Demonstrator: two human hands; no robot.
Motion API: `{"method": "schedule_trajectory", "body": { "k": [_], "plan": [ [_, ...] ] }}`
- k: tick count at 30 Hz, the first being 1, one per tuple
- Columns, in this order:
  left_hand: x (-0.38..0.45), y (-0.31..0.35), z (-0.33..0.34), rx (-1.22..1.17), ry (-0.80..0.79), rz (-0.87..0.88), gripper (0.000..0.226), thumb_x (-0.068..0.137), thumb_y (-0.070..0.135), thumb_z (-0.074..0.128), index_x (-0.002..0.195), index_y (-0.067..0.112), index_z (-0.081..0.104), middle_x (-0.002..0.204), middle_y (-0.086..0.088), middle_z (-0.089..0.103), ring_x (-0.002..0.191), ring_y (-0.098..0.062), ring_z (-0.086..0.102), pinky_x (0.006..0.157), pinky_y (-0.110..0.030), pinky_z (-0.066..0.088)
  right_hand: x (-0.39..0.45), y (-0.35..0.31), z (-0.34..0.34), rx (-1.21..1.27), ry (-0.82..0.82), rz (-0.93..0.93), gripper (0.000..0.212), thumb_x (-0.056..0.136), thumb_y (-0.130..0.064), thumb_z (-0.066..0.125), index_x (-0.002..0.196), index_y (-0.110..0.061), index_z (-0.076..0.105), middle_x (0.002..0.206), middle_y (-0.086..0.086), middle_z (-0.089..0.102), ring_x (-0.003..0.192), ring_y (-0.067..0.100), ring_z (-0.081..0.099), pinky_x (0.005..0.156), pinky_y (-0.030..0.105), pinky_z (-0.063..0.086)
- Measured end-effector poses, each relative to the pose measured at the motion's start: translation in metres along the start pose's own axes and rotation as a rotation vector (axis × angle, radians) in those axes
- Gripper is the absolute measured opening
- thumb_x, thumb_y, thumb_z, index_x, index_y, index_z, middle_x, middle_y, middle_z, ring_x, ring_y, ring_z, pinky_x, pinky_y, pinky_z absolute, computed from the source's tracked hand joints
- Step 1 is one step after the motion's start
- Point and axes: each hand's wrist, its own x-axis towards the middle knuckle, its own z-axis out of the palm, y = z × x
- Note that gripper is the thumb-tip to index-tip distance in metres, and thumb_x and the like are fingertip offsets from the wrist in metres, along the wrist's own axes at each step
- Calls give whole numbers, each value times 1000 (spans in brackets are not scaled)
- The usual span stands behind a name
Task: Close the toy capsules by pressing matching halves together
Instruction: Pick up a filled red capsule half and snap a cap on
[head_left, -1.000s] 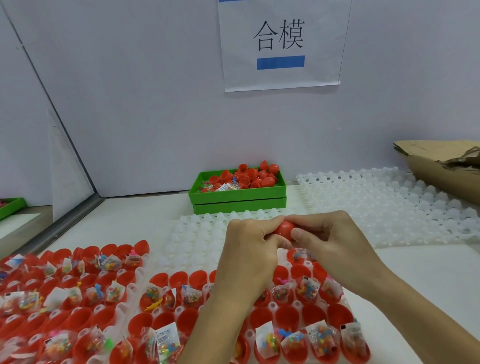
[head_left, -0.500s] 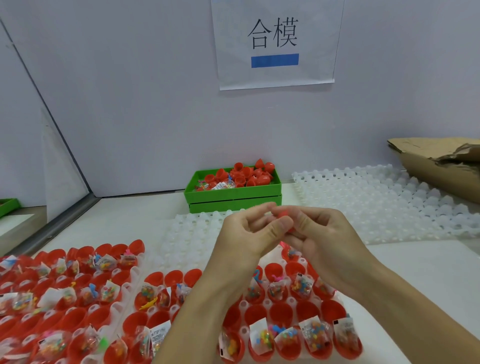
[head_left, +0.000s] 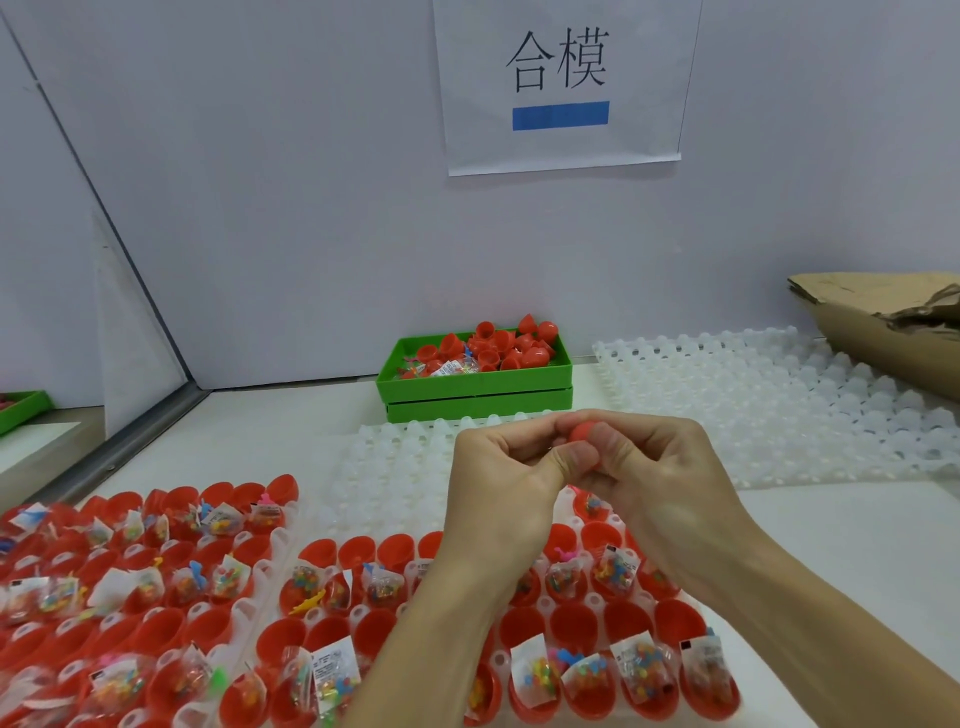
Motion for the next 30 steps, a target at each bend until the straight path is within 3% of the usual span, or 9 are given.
{"method": "schedule_trajectory", "body": {
  "k": [4,8,11,14,17,20,23,28,30],
  "plan": [
    [2,0,-3,-55,-46,9,18,78,23,73,95,26,76,91,5,78,92,-9,73,79,-19,57,3,-6,-5,72,-85,62,24,80,-21,61,93,-14,80,103,15,75,103,26,71,81,25,57],
    [5,-5,-4,-121,-99,-39,35,74,29,70,109,26,72,104,1,76,105,-15,70,92,-31,55,3,-5,-11,32,-123,63,30,83,-27,65,107,-14,76,112,12,73,112,25,68,92,29,55],
    [8,-7,-6,-244,-59,-107,46,74,29,68,119,22,68,113,2,73,110,-13,68,91,-31,56,3,-6,-13,59,-183,69,40,81,-31,68,117,-15,72,121,10,70,118,24,64,100,32,51],
    [9,-5,-7,-319,1,-145,38,80,29,63,115,21,72,113,-3,73,110,-17,68,88,-36,58,3,-8,-15,-130,-126,21,34,81,-25,72,114,-27,73,112,0,74,110,17,68,97,25,51],
    [9,-3,-7,-232,3,-104,24,91,21,59,110,19,75,105,3,75,104,-14,70,85,-35,60,4,-8,-15,-281,-33,-34,31,82,-14,70,108,-30,74,100,-5,77,99,13,72,90,24,56],
    [7,-3,-7,-100,-13,-50,25,98,10,55,115,16,71,97,11,76,97,-8,71,80,-30,60,5,-10,-16,-354,48,-47,29,77,-15,74,100,-34,74,93,-11,77,90,9,73,82,21,58],
    [7,-2,-9,35,-31,-2,25,94,6,62,114,18,72,99,4,75,97,-11,71,78,-30,61,5,-12,-18,-417,53,-66,30,77,-12,76,98,-34,73,90,-14,76,86,6,73,76,17,57],
    [6,-2,-17,232,-84,65,39,84,7,75,115,30,70,100,14,71,99,-4,66,80,-22,58,5,-12,-16,-422,22,-89,31,69,-22,74,99,-28,73,90,-11,77,86,8,73,75,17,57],
    [5,-2,-16,301,-71,96,41,82,7,77,112,33,69,101,15,70,98,-2,65,80,-21,57,4,-11,-17,-430,16,-91,30,71,-17,76,101,-25,74,91,-7,78,86,9,74,78,20,58]
  ]
}}
